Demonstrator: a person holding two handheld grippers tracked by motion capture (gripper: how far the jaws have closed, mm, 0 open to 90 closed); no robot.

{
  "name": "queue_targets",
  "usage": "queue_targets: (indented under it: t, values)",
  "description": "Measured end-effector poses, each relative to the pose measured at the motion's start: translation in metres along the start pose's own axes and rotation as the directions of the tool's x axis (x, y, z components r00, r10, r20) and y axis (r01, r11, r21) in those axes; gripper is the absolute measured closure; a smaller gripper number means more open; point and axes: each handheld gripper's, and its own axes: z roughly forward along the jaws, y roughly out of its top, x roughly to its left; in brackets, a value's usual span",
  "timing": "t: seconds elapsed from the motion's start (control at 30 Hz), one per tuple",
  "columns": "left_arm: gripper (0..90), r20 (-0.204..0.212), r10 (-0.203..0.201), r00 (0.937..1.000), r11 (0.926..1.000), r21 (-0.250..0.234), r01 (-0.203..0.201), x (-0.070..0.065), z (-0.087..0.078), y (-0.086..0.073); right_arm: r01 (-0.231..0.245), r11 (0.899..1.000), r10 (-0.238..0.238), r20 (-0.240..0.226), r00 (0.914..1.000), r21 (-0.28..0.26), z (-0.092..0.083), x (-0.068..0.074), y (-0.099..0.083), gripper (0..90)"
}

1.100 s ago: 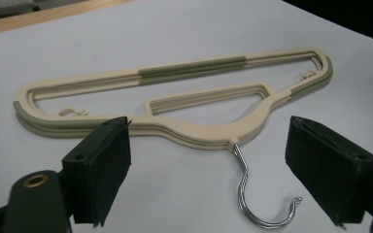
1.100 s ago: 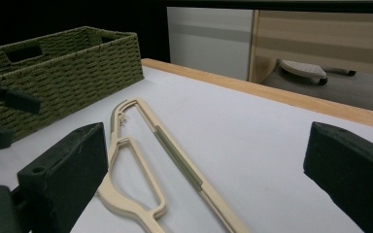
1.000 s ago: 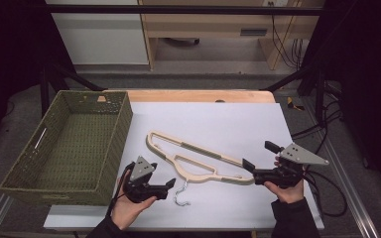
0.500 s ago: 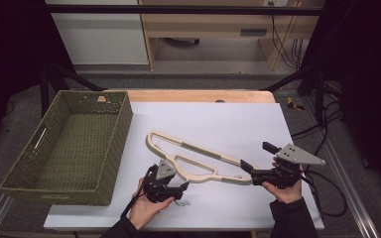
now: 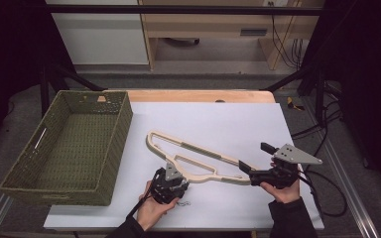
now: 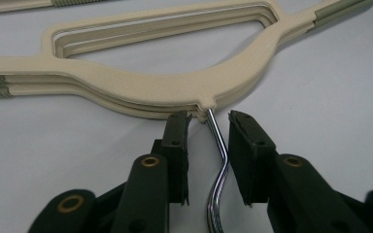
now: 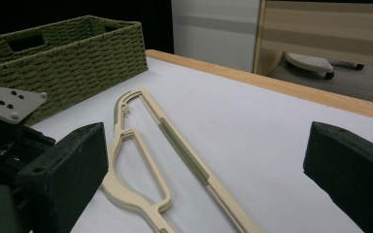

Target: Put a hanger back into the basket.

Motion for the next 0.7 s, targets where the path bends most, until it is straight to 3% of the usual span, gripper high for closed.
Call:
queue_targets:
  t: [0.2, 0.43, 0.7]
  values:
    - [74.8, -0.002, -0.015, 0.9999, 0.9999, 0.004, 0.015, -0.003, 0.004, 0.001, -0.002, 1.0, 0.002, -0.003, 1.0, 0.01, 0.003, 0.001, -0.001, 3.0]
    - [83.3, -0.039, -0.032, 0.9987, 0.9995, -0.008, 0.032, -0.01, 0.004, 0.003, 0.0, 1.0, 0.0, -0.007, 1.0, 0.011, 0.004, 0.002, -0.001, 3.1]
    - [84.8, -0.087, -0.032, 0.9957, 0.9995, -0.009, 0.031, -0.016, 0.002, 0.005, 0.005, 1.0, -0.005, -0.016, 0.9999, 0.026, 0.008, 0.004, -0.003, 3.4]
